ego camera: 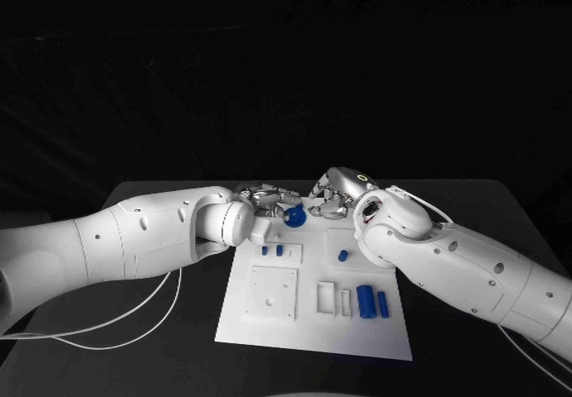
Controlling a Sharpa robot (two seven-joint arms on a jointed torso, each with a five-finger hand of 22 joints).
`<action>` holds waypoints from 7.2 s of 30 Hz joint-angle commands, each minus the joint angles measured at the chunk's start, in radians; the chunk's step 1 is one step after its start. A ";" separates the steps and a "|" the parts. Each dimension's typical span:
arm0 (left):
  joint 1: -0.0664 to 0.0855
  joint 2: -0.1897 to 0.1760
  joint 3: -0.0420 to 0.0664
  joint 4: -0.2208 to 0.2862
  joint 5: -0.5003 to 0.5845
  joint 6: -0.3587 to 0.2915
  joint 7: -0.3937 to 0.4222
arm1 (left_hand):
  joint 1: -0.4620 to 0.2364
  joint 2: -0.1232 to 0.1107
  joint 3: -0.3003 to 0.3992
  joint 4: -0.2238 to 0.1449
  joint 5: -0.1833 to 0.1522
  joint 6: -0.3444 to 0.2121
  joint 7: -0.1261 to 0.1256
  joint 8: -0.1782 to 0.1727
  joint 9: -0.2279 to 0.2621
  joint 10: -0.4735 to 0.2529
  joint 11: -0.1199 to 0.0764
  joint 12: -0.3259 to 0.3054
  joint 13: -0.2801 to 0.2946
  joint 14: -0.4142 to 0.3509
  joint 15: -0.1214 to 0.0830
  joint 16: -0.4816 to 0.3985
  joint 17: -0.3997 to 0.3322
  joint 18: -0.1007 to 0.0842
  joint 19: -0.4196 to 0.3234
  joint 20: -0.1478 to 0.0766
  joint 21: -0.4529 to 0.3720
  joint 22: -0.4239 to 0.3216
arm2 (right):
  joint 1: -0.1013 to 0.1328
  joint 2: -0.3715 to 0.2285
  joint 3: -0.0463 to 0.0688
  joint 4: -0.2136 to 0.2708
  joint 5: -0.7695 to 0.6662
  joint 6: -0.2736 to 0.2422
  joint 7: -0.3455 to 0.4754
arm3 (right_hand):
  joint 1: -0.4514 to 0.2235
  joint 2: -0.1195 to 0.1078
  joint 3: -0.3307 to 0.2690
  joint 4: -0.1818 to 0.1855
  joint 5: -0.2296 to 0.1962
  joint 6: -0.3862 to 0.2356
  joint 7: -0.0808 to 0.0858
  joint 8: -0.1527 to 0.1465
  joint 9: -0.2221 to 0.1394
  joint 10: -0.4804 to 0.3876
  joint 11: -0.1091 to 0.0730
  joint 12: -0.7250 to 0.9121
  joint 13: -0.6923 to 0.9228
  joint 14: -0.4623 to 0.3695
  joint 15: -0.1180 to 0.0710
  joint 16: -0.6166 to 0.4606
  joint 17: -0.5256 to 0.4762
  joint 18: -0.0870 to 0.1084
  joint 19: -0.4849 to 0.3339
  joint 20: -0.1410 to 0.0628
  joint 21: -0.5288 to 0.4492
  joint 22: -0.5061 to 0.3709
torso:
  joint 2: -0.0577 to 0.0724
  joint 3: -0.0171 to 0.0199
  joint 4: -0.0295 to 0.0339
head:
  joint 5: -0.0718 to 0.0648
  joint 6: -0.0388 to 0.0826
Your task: Assemble the parts on the task board
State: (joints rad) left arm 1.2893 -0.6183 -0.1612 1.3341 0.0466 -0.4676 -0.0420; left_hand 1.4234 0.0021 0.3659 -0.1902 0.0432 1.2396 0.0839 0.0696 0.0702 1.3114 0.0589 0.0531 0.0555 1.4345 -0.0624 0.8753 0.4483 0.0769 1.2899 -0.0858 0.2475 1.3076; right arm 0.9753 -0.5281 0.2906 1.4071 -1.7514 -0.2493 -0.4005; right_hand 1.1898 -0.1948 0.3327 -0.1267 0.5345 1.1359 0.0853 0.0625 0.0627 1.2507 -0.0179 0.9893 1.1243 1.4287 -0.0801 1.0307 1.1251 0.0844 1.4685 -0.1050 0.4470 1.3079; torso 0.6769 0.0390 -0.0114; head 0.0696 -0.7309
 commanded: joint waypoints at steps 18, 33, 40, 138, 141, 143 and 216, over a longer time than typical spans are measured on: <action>0.002 -0.076 -0.002 -0.001 -0.810 0.133 0.273 | -0.002 0.005 0.008 -0.023 0.007 0.003 0.000 -0.004 -0.001 0.059 -0.036 0.006 0.005 0.004 -0.004 0.008 0.008 0.018 -0.017 -0.001 0.036 0.022 | -0.014 -0.144 0.035 0.048 0.110 -0.074 0.050 | 0.002 0.000 0.030 -0.001 0.007 0.011 -0.005 0.000 0.001 -0.004 -0.003 0.002 -0.008 -0.005 0.000 -0.004 -0.004 0.006 0.027 0.004 -0.013 0.041 | 0.000 -0.0004 -0.0006 | 0.014 0.018; 0.003 -0.112 -0.042 -0.002 -1.210 0.110 0.341 | 0.016 -0.001 -0.002 -0.009 0.006 0.006 0.000 -0.004 -0.002 0.059 -0.036 0.006 0.005 0.001 -0.004 0.011 0.012 0.018 -0.029 -0.002 0.062 0.021 | -0.018 -0.182 0.096 -0.010 0.276 -0.127 0.102 | 0.001 0.002 0.039 -0.002 0.032 0.014 -0.005 0.000 0.001 -0.003 -0.004 0.004 -0.010 -0.004 -0.001 -0.002 -0.002 0.009 0.029 0.003 -0.013 0.042 | 0.000 0.0001 0.0007 | 0.017 0.015; 0.002 -0.097 -0.072 -0.027 -1.305 0.096 0.347 | 0.024 -0.006 -0.002 0.000 0.006 0.007 -0.001 -0.004 -0.002 0.060 -0.036 0.006 0.005 0.001 -0.004 0.011 0.013 0.018 -0.031 -0.002 0.067 0.021 | -0.019 -0.195 0.121 -0.009 0.322 -0.136 0.118 | 0.000 0.004 0.036 -0.004 0.039 0.015 -0.006 -0.001 0.001 -0.004 -0.004 0.005 -0.011 -0.004 -0.002 -0.002 -0.002 0.009 0.029 0.003 -0.013 0.043 | 0.001 -0.0017 -0.0014 | 0.014 0.013; -0.035 -0.008 -0.080 -0.167 -1.331 0.220 0.290 | 0.026 -0.010 0.015 0.005 0.007 0.001 0.001 -0.004 -0.002 0.055 -0.034 0.006 0.005 -0.002 -0.002 0.006 0.013 0.022 -0.041 0.001 0.084 0.021 | -0.019 -0.200 0.138 0.001 0.270 -0.112 0.107 | -0.004 0.011 0.042 -0.015 0.034 0.025 -0.008 0.000 0.001 -0.008 -0.005 0.002 -0.018 -0.007 -0.002 -0.008 -0.006 0.010 0.028 0.003 -0.023 0.042 | 0.000 0.0004 0.0000 | 0.003 -0.015; -0.037 -0.006 -0.079 -0.170 -1.331 0.223 0.288 | 0.026 -0.010 0.015 0.005 0.007 0.001 0.001 -0.004 -0.002 0.055 -0.034 0.006 0.005 -0.002 -0.002 0.006 0.013 0.022 -0.041 0.001 0.084 0.021 | -0.019 -0.200 0.138 0.002 0.270 -0.112 0.106 | -0.004 0.011 0.042 -0.015 0.034 0.025 -0.008 0.000 0.001 -0.008 -0.005 0.002 -0.018 -0.007 -0.002 -0.008 -0.006 0.010 0.028 0.003 -0.023 0.042 | 0.000 0.0007 -0.0003 | 0.001 -0.016; -0.039 -0.004 -0.079 -0.173 -1.332 0.225 0.287 | 0.026 -0.010 0.015 0.005 0.007 0.001 0.001 -0.004 -0.002 0.055 -0.034 0.006 0.005 -0.002 -0.002 0.006 0.013 0.022 -0.041 0.001 0.084 0.021 | -0.019 -0.200 0.138 0.002 0.270 -0.111 0.106 | -0.004 0.011 0.042 -0.015 0.034 0.025 -0.008 0.000 0.001 -0.008 -0.005 0.002 -0.018 -0.007 -0.002 -0.008 -0.006 0.010 0.028 0.003 -0.023 0.042 | 0.001 0.0005 0.0001 | 0.000 -0.017; -0.051 -0.006 -0.079 -0.178 -1.364 0.237 0.283 | 0.029 -0.008 0.013 -0.001 0.006 0.007 -0.001 -0.005 -0.004 0.056 -0.034 0.006 0.005 -0.003 -0.003 0.005 0.016 0.023 -0.043 0.000 0.086 0.020 | -0.019 -0.200 0.138 -0.002 0.275 -0.096 0.104 | -0.003 0.012 0.047 -0.015 0.033 0.028 -0.009 0.000 0.001 -0.008 -0.006 0.004 -0.019 -0.006 -0.003 -0.006 -0.005 0.009 0.029 0.002 -0.020 0.042 | 0.000 0.0010 0.0000 | -0.003 -0.027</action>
State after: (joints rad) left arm 1.2449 -0.6289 -0.2378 1.1537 -1.3138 -0.2705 0.2375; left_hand 1.4527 -0.0159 0.3816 -0.1941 0.0470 1.2397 0.0840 0.0657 0.0656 1.3141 0.0611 0.0560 0.0626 1.4365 -0.0603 0.8822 0.4634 0.0851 1.2544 -0.0856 0.3311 1.3080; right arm 0.9569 -0.7288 0.4282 1.4046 -1.4689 -0.3575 -0.2980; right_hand 1.1858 -0.1908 0.3786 -0.1394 0.5694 1.1575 0.0748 0.0626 0.0629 1.2475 -0.0212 0.9894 1.1067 1.4289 -0.0800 1.0280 1.1201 0.0843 1.4685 -0.1050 0.4295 1.3079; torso 0.6771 0.0398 -0.0112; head 0.0669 -0.7574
